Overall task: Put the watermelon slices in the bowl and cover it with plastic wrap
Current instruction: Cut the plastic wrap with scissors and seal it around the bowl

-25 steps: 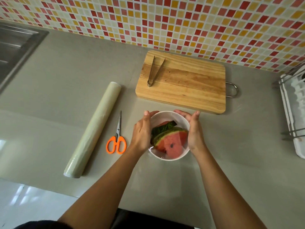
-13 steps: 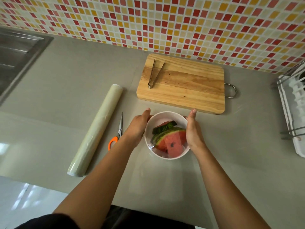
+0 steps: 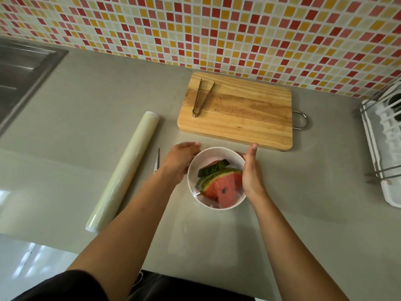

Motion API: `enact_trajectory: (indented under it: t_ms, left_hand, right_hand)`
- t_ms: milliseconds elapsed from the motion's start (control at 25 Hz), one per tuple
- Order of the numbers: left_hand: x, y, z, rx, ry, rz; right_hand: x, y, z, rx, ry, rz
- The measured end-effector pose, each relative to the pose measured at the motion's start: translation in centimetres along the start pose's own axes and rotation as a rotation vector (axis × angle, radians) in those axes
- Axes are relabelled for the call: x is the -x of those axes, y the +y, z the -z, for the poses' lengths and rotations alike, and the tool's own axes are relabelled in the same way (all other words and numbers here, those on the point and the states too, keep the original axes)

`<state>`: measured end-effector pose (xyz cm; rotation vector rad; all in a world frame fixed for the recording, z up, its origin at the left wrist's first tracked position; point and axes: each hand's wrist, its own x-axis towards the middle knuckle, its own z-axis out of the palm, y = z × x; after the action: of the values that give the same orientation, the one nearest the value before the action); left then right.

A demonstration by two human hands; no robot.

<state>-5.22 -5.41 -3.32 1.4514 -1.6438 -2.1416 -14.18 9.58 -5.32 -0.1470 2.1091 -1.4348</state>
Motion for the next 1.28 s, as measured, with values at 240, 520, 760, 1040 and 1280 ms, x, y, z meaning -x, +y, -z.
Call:
enact_trajectory:
  t_ms: [240, 520, 760, 1040, 1280]
  left_hand:
    - [2.1, -3.2, -0.9, -0.154, -0.111, -0.352]
    - [1.2, -2.5, -1.2, -0.176, -0.155, -0.263]
    - [1.6, -2.3, -0.5, -0.282, -0.099, -0.227]
    - [6.7, -8.1, -2.8, 0.182, -0.017, -0.302]
    - [-0.1, -2.4, -0.2, 0.132, -0.101, -0.366]
  right_hand:
    - [0.5, -0.1, 0.2, -0.317, -0.222, 0.036]
    - [-0.5, -0.7, 0.1, -0.14, -0.204, -0.011]
    - [-0.2, -0.5, 0.6, 0.281, -0.102, 0.095]
    - [0.0, -0.7, 0.5, -0.003, -0.173, 0.126]
    - [4.6, 2.8, -0.2, -0.305, 0.194, -0.005]
